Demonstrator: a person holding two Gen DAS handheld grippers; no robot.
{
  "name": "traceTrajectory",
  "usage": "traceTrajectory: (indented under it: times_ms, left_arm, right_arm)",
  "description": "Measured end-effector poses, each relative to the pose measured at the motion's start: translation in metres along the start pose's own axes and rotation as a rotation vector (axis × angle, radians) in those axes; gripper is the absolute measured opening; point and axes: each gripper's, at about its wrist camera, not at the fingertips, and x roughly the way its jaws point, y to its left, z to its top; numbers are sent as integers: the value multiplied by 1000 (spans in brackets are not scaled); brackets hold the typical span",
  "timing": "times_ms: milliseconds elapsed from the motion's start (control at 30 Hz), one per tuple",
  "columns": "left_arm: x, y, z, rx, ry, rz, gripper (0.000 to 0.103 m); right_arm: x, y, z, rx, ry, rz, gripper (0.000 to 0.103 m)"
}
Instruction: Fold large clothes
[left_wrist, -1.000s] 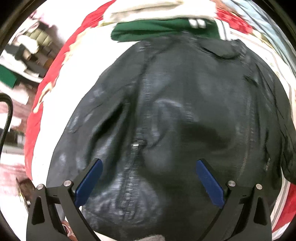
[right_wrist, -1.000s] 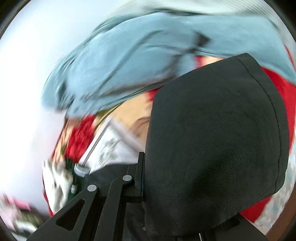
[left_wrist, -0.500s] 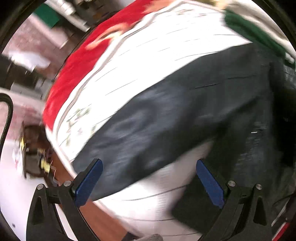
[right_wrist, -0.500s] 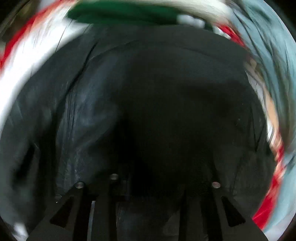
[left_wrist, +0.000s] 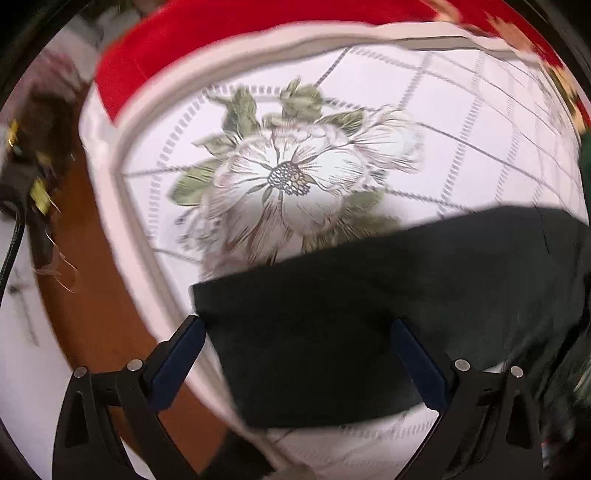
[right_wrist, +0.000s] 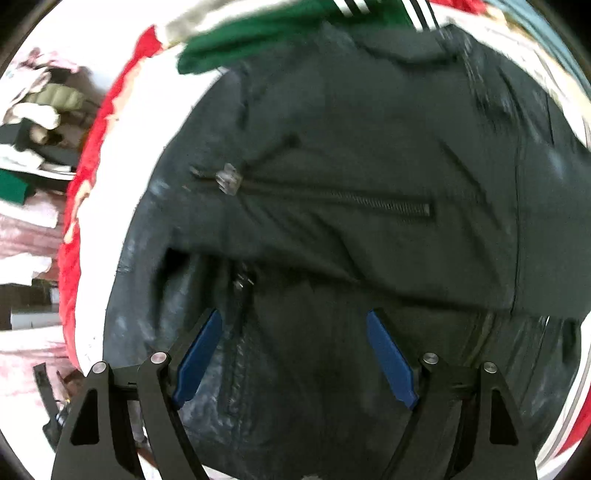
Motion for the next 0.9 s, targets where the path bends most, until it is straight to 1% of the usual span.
traceTrajectory:
  times_ms: [33, 100, 133, 167, 233, 300, 367, 433, 500, 567, 600, 633, 667, 733, 767, 800, 833, 867, 900]
  left_arm:
    - [8, 1, 4, -15, 6, -16, 102]
    - [10, -4, 8, 10, -31, -5, 101]
    - [8, -9, 8, 47, -60, 11, 94]
    - [6, -13, 8, 87, -86, 32, 84]
    - [1, -19, 11, 148, -121, 58, 73]
    - [1, -23, 19, 174, -135, 75, 73]
    - [1, -18, 36, 184, -157, 90, 73]
    - [2, -15, 62, 183, -206, 115, 73]
    - [4, -7, 80, 187, -240, 129, 73]
    - [12, -4, 109, 200, -249, 127, 73]
    - [12, -4, 113, 205, -245, 118, 73]
    - [8, -2, 117, 213, -244, 100, 73]
    - [0, 6, 111, 214, -251, 79, 73]
    - [-27, 16, 99, 171, -264, -42, 73]
    - [-36, 19, 93, 146, -266, -78, 73]
    - [-48, 34, 77, 90, -260, -152, 73]
    - [-52, 42, 64, 44, -235, -209, 73]
    - [-59, 33, 58, 14, -209, -244, 73]
    - [-56, 45, 46, -35, -169, -290, 73]
  right_arm:
    - [6, -4, -3, 14, 13, 3, 82]
    - [15, -7, -4, 43, 29, 0, 82]
    - [21, -6, 2, 50, 28, 2, 82]
    - [23, -3, 4, 58, 20, 4, 82]
    - [26, 6, 9, 66, 6, -2, 82]
    - [28, 15, 14, 77, -7, -2, 82]
    - [27, 24, 17, 84, -15, 3, 82]
    - [28, 35, 20, 81, -19, 0, 82]
    - [23, 37, 20, 77, -18, 0, 82]
    - [25, 46, 25, 69, -15, -3, 82]
    - [24, 48, 25, 66, -12, -3, 82]
    - [25, 50, 26, 64, -8, -5, 82]
    - [25, 52, 27, 65, -3, -9, 82]
    - [23, 53, 28, 68, 2, -3, 82]
    - [21, 54, 28, 72, 4, 0, 82]
    - [20, 55, 29, 73, 7, 1, 82]
    - [19, 55, 28, 76, 10, 4, 82]
    - [18, 56, 27, 81, 18, 6, 82]
    - [18, 56, 26, 87, 24, 8, 82]
